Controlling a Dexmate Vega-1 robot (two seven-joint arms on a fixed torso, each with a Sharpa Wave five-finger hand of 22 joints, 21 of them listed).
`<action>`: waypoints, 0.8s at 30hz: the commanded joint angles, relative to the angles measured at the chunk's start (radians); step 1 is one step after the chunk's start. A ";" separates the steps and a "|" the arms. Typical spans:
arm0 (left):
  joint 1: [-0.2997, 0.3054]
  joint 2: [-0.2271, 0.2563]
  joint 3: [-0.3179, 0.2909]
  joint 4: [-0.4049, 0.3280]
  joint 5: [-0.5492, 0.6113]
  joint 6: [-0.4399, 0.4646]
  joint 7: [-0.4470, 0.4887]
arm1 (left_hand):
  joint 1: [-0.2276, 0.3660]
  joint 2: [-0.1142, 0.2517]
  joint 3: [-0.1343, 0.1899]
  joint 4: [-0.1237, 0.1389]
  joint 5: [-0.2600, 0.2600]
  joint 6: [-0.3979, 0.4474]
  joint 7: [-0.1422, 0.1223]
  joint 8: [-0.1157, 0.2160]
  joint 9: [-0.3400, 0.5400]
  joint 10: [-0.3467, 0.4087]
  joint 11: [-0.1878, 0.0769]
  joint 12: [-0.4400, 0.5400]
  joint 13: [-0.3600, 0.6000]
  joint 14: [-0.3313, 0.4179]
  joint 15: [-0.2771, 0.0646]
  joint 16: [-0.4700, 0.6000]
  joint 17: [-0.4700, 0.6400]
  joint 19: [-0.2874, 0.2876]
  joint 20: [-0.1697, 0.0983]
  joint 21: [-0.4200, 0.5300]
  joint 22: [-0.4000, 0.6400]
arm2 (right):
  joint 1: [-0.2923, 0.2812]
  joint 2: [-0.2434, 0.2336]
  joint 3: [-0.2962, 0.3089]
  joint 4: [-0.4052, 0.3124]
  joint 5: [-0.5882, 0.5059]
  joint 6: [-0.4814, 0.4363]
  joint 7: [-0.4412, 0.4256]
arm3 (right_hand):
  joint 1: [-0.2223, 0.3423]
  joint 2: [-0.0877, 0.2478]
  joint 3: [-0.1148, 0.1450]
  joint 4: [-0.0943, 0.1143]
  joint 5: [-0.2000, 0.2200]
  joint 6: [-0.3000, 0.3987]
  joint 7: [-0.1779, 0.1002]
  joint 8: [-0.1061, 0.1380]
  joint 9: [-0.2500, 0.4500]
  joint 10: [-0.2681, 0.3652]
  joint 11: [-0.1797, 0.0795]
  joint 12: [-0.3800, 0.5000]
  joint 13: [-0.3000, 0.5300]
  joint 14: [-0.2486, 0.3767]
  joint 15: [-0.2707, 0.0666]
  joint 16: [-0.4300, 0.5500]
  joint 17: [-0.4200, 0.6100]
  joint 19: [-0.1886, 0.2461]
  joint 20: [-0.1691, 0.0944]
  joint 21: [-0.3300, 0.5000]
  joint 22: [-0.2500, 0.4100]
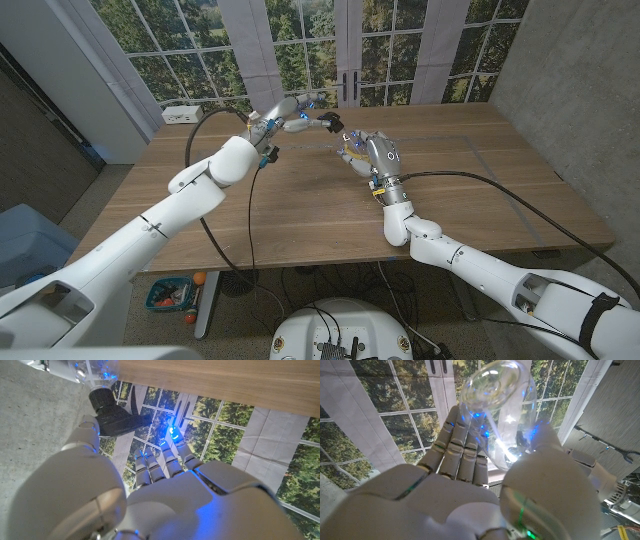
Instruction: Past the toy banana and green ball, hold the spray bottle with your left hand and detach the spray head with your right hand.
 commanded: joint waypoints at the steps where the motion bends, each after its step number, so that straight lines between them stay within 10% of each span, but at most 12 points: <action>1: -0.068 0.026 0.043 0.053 -0.015 -0.072 -0.071 | 0.022 0.009 0.009 0.002 0.000 0.037 -0.041 0.014 0.001 0.019 -0.013 -0.004 -0.005 0.019 -0.095 -0.019 -0.048 0.018 -0.002 -0.011 -0.031 | 0.004 0.004 0.002 0.006 -0.011 0.033 -0.026 | 0.141 0.145 0.007 0.000 0.006 0.271 -0.230 0.008 0.000 0.147 -0.141 -0.004 0.003 0.082 -0.177 0.000 0.002 -0.002 -0.135 0.008 0.000; 10: -0.109 -0.016 0.049 0.154 -0.101 -0.192 -0.125 | 0.044 0.162 0.073 0.016 0.017 0.143 -0.041 0.035 0.001 0.104 -0.017 0.002 -0.010 0.086 -0.125 -0.026 -0.108 0.076 -0.014 -0.028 -0.048 | 0.009 0.006 0.003 0.019 -0.009 0.037 -0.024 | 0.141 0.144 0.007 0.000 0.006 0.268 -0.232 0.004 -0.001 0.144 -0.140 -0.005 0.014 0.084 -0.177 -0.004 0.002 -0.006 -0.136 0.016 -0.004; 14: -0.119 -0.026 0.055 0.168 -0.100 -0.201 -0.124 | 0.026 0.214 0.159 0.000 0.019 0.349 -0.049 0.075 0.006 0.365 -0.019 0.048 0.000 0.211 -0.166 -0.025 -0.129 0.129 -0.028 -0.059 -0.049 | 0.014 0.009 0.004 0.032 -0.005 0.044 -0.027 | 0.142 0.145 0.007 0.000 0.006 0.268 -0.230 0.003 -0.001 0.144 -0.140 -0.005 0.018 0.085 -0.177 -0.006 0.002 -0.006 -0.135 0.021 -0.005; 20: -0.115 -0.047 0.053 0.182 -0.087 -0.202 -0.082 | 0.144 0.226 0.232 -0.028 0.004 0.552 0.050 0.165 0.047 0.767 -0.015 0.200 0.117 0.407 -0.197 0.078 -0.068 0.190 -0.035 -0.082 -0.045 | 0.024 0.015 0.003 0.054 0.002 0.054 -0.031 | 0.141 0.145 0.006 0.001 0.005 0.261 -0.230 -0.001 0.000 0.143 -0.143 -0.006 0.025 0.087 -0.176 -0.008 0.002 -0.010 -0.136 0.026 -0.008; 24: -0.110 -0.049 0.051 0.172 -0.073 -0.187 -0.060 | 0.219 0.217 0.227 -0.025 0.000 0.588 0.077 0.207 0.074 0.822 -0.011 0.245 0.181 0.468 -0.202 0.115 -0.037 0.220 -0.050 -0.073 -0.042 | 0.031 0.018 0.001 0.068 0.006 0.062 -0.033 | 0.141 0.145 0.006 0.001 0.005 0.265 -0.228 0.000 0.000 0.144 -0.139 -0.010 0.021 0.088 -0.177 -0.009 0.002 -0.009 -0.135 0.031 -0.010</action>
